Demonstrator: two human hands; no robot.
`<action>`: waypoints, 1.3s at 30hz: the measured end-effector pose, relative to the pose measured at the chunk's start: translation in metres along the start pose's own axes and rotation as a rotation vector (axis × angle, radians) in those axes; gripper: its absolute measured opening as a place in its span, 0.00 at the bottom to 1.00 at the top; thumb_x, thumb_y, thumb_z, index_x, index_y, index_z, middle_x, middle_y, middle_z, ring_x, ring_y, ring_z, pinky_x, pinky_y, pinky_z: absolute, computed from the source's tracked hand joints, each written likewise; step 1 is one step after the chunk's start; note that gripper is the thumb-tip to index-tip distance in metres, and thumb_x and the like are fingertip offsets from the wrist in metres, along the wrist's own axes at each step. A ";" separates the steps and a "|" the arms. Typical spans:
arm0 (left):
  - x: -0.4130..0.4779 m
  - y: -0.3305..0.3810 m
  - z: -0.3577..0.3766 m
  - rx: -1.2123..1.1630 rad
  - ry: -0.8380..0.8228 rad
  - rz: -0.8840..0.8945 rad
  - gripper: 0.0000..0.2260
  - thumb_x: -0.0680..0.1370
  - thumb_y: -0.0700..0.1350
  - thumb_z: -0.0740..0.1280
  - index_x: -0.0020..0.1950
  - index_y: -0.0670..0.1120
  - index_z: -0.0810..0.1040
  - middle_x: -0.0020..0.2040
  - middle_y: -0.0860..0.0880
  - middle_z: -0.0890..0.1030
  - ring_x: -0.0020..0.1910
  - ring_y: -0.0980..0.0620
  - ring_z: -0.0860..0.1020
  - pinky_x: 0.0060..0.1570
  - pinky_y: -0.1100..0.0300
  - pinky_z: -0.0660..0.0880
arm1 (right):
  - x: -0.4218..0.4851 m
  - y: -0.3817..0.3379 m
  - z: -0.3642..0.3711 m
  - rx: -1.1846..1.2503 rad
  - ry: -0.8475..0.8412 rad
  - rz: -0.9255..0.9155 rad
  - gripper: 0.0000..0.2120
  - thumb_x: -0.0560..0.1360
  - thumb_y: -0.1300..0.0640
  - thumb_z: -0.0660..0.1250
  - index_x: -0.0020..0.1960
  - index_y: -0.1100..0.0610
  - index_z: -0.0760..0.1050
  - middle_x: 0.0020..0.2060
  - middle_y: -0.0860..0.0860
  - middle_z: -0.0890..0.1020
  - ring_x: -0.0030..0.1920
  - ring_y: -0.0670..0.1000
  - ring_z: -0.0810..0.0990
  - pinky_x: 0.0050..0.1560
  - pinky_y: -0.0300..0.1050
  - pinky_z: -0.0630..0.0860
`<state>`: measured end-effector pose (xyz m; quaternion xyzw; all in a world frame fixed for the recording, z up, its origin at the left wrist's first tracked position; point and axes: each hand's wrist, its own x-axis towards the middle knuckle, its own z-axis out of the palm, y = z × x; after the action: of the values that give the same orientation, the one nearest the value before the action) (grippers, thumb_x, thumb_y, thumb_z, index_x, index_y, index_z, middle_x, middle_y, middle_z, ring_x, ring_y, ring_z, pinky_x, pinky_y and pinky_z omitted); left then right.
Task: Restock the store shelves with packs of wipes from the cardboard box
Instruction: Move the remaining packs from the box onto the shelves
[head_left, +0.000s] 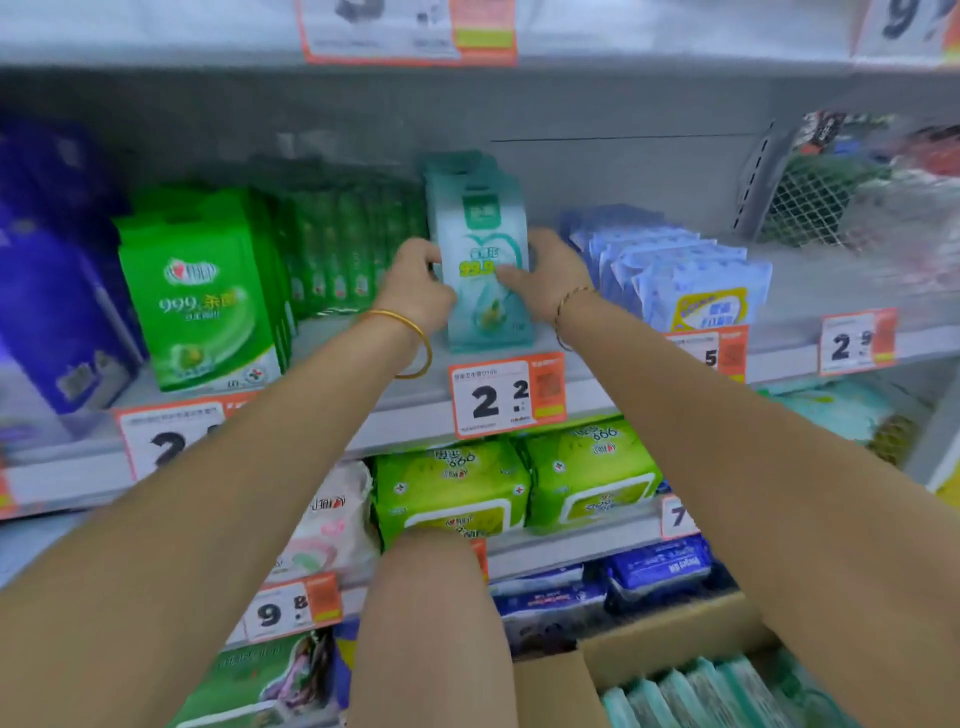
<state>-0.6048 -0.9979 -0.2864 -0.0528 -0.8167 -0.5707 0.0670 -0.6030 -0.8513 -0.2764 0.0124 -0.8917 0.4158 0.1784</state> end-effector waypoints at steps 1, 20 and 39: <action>-0.002 -0.001 0.001 0.003 0.000 -0.007 0.16 0.59 0.37 0.59 0.43 0.51 0.71 0.54 0.32 0.78 0.53 0.36 0.79 0.52 0.38 0.77 | 0.001 0.004 0.003 0.009 -0.012 0.004 0.22 0.76 0.58 0.66 0.68 0.61 0.66 0.64 0.57 0.75 0.63 0.55 0.74 0.57 0.40 0.67; -0.081 0.037 0.034 0.156 0.217 0.358 0.19 0.72 0.30 0.61 0.61 0.42 0.71 0.58 0.46 0.63 0.57 0.47 0.73 0.63 0.58 0.69 | -0.060 0.009 -0.040 0.141 0.141 -0.041 0.29 0.72 0.62 0.70 0.70 0.59 0.62 0.57 0.57 0.71 0.48 0.53 0.74 0.50 0.39 0.71; -0.192 -0.139 0.295 0.694 -1.097 0.217 0.17 0.77 0.41 0.61 0.66 0.47 0.68 0.69 0.48 0.62 0.68 0.48 0.64 0.68 0.58 0.62 | -0.308 0.450 -0.050 -0.609 -0.390 1.207 0.23 0.77 0.63 0.59 0.71 0.62 0.59 0.70 0.61 0.63 0.70 0.62 0.63 0.63 0.53 0.68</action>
<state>-0.4532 -0.7703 -0.5475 -0.3936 -0.8590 -0.1543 -0.2888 -0.3757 -0.5585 -0.6794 -0.4608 -0.8352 0.1641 -0.2513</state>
